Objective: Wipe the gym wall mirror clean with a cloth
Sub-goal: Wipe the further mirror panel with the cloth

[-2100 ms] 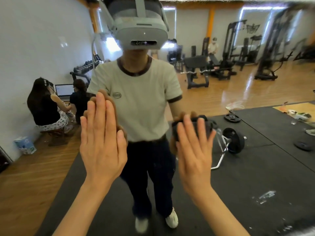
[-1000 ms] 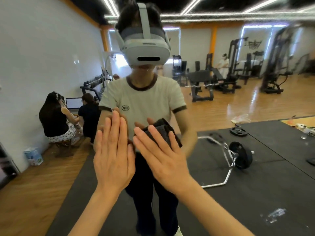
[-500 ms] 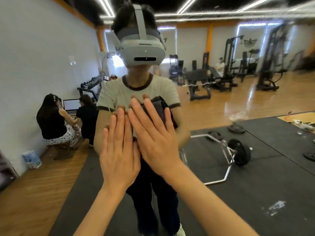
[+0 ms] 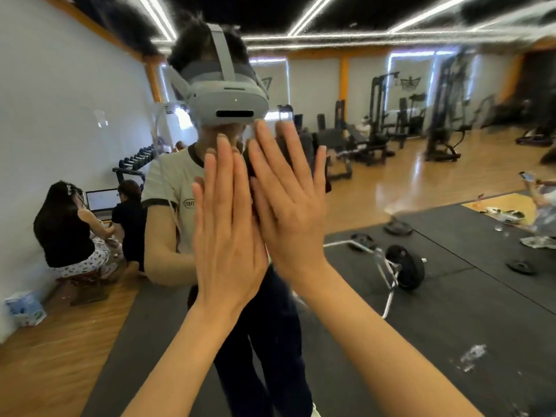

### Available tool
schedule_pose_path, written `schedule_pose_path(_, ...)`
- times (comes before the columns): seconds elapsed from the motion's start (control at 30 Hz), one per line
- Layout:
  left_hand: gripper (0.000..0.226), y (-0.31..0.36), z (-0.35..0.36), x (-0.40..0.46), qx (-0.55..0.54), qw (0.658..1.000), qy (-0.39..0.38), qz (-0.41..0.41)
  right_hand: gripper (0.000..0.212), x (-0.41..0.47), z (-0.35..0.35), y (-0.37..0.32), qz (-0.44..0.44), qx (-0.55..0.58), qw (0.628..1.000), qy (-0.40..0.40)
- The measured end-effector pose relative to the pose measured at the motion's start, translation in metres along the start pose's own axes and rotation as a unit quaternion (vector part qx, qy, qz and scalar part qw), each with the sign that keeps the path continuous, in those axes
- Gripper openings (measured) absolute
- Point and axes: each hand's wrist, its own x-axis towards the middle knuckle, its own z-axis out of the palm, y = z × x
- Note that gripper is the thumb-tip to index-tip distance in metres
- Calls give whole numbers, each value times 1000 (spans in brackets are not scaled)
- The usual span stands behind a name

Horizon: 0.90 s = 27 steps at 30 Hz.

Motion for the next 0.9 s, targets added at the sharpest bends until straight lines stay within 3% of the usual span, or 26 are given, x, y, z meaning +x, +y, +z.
schedule_pose_path(0.07,63,-1,4,3,17,1000,5,-6,33,11,-12,30,-86,-32,996,-16)
schedule_pose_path(0.1,64,-2,6,2,41,999,4,5,33,15,-23,52,-87,-52,995,-6)
schedule_pose_path(0.17,64,-5,8,-1,81,996,1,33,37,19,-48,97,0,-84,996,37)
schedule_pose_path(0.27,64,-7,10,-1,109,993,-1,53,49,22,-76,145,200,-96,970,98)
schedule_pose_path(0.4,62,-8,10,-1,119,991,-1,54,49,14,-49,113,229,-100,962,111)
schedule_pose_path(0.47,56,-7,10,-1,118,992,4,52,48,-8,-25,68,182,-86,975,93)
schedule_pose_path(0.53,52,-6,9,0,116,992,5,49,50,-36,-10,32,72,-87,993,23)
schedule_pose_path(0.63,53,-7,8,0,126,991,2,47,51,-51,-23,50,-86,-125,987,-48)
schedule_pose_path(0.7,56,-7,8,-1,132,990,0,43,50,-41,-43,80,-108,-130,983,-67)
schedule_pose_path(0.8,55,-6,10,-1,136,990,8,39,44,-26,-81,141,-22,-118,992,-44)
schedule_pose_path(0.9,55,-4,12,-1,144,989,19,41,47,-18,-98,173,133,-104,985,37)
